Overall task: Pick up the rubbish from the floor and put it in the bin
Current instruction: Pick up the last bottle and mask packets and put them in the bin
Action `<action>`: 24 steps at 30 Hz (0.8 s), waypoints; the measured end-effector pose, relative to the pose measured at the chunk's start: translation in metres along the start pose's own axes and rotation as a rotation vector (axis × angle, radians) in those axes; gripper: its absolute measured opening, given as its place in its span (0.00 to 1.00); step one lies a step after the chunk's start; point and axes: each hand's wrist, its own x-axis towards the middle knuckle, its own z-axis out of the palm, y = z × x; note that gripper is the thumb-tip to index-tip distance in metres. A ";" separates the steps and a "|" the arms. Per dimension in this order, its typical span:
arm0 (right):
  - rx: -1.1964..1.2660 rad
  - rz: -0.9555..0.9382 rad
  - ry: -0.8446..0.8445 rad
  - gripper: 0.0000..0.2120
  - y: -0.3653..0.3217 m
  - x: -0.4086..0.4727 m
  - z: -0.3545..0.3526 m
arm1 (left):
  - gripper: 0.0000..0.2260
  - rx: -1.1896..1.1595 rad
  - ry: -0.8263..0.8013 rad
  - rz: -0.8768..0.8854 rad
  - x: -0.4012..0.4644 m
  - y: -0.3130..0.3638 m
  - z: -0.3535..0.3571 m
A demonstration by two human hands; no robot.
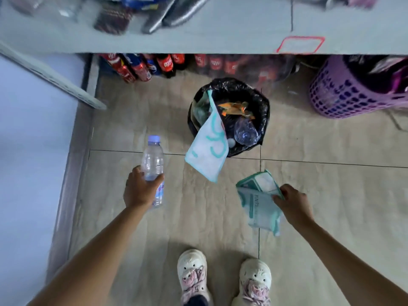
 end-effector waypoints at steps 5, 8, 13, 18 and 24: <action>0.165 0.002 0.143 0.07 -0.029 0.005 -0.079 | 0.25 -0.223 0.110 0.137 -0.008 0.076 -0.057; 0.336 -0.041 0.256 0.03 -0.063 0.006 -0.109 | 0.26 -0.436 0.077 0.242 -0.014 0.120 -0.073; 0.432 -0.169 0.406 0.04 -0.131 0.020 -0.125 | 0.24 -0.629 0.056 0.354 -0.021 0.175 -0.054; 0.303 -0.316 0.505 0.07 -0.175 0.057 -0.110 | 0.31 -0.579 -0.001 0.429 -0.007 0.193 0.004; 0.149 -0.384 0.524 0.09 -0.183 0.100 -0.076 | 0.30 -0.425 -0.144 0.427 0.033 0.181 0.053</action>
